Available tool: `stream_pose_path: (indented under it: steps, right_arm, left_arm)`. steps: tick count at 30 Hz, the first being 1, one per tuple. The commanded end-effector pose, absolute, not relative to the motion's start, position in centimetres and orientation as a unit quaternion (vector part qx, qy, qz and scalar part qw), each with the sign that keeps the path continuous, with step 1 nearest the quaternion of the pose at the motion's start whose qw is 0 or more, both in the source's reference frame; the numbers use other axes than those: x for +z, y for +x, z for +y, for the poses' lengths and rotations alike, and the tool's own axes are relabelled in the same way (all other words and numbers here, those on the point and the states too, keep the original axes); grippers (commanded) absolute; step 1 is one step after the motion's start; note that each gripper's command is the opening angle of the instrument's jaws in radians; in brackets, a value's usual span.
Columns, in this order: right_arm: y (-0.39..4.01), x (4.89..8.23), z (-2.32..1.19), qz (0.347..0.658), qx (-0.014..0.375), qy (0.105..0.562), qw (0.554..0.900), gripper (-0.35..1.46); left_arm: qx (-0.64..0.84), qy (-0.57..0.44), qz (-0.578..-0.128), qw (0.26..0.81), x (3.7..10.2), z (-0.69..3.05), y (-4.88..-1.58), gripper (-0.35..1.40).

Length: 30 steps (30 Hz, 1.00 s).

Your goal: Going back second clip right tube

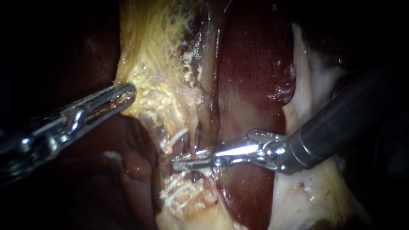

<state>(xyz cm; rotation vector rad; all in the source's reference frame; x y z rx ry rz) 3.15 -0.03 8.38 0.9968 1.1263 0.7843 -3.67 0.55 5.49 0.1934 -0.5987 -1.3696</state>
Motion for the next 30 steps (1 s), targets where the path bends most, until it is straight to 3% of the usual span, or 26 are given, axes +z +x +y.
stream_pose_path:
  steps: [1,6,10,21,30]
  right_arm:
    - [3.15,8.38,-0.03,0.499,0.347,0.441,0.66,-0.35]
    - [3.14,8.4,-0.01,0.532,0.297,0.395,0.687,0.27]
    - [3.11,8.39,0.0,0.548,0.298,0.342,0.703,0.51]
    - [3.08,8.13,0.06,0.555,0.291,0.322,0.71,0.6]
    - [3.09,7.97,-0.05,0.563,0.237,0.354,0.708,0.6]
  left_arm:
    - [-0.622,0.088,-0.272,0.729,5.49,0.55,-3.67,-0.35]
    - [-0.621,0.089,-0.272,0.729,5.48,0.55,-3.67,-0.35]
    - [-0.621,0.089,-0.272,0.729,5.48,0.54,-3.66,-0.35]
    - [-0.621,0.09,-0.272,0.73,5.47,0.53,-3.65,-0.35]
    - [-0.621,0.09,-0.272,0.73,5.47,0.53,-3.64,-0.35]
